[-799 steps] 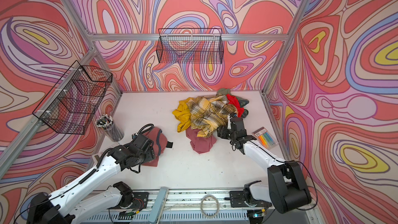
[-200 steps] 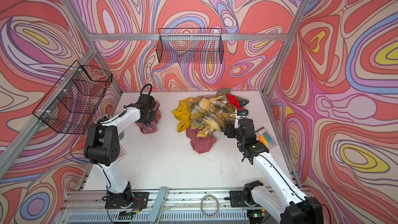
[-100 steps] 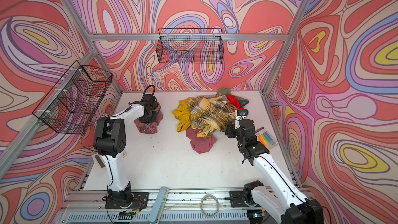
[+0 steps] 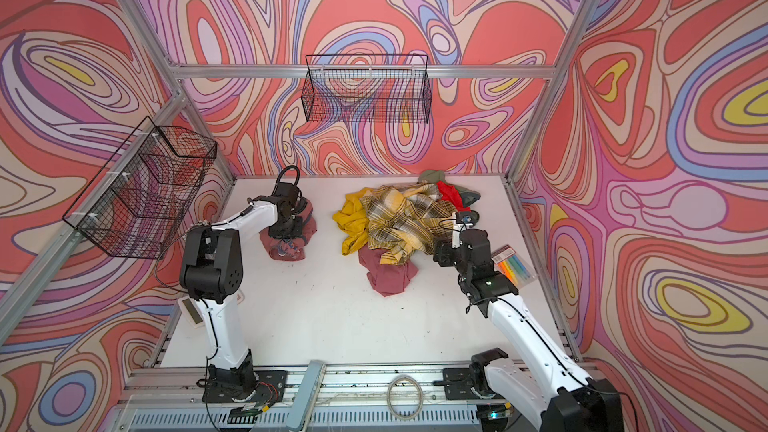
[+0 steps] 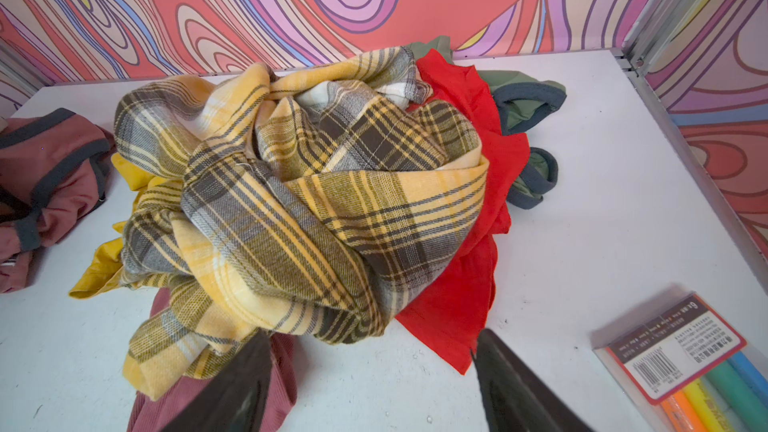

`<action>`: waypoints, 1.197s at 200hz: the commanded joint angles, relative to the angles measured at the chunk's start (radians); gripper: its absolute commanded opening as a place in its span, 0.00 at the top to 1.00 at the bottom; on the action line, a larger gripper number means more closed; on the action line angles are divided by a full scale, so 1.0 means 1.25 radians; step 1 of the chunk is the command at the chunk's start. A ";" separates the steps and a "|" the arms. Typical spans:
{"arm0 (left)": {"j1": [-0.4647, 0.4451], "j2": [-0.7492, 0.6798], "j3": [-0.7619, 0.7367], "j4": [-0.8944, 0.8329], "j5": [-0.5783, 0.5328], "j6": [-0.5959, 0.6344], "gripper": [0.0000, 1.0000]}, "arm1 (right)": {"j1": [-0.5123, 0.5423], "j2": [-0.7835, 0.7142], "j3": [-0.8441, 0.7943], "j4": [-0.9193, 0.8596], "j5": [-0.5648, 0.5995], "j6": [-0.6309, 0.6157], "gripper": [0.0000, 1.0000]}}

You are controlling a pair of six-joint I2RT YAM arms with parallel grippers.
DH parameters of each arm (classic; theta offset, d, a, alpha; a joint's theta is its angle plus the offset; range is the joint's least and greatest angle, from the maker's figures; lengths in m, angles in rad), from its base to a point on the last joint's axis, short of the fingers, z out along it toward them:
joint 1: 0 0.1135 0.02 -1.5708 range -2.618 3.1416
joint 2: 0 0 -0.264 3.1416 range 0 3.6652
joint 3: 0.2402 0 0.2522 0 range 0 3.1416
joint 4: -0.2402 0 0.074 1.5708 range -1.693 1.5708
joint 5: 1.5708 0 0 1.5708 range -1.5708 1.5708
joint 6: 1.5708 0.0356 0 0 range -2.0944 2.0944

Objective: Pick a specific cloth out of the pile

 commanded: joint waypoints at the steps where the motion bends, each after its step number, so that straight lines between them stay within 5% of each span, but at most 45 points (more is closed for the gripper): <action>1: 0.005 0.019 0.014 -0.044 -0.006 0.003 0.61 | -0.004 0.005 0.025 -0.002 -0.001 -0.008 0.20; 79: 0.003 -0.117 -0.026 0.012 0.028 -0.002 0.17 | -0.004 0.005 0.035 -0.014 0.011 -0.022 0.20; 177: -0.075 -0.474 -0.334 0.198 -0.026 -0.011 0.00 | -0.004 0.017 0.031 0.040 0.036 -0.063 0.20; 239: -0.100 -0.694 -0.595 0.442 -0.123 0.015 0.00 | -0.004 0.038 -0.055 0.259 0.100 -0.118 0.18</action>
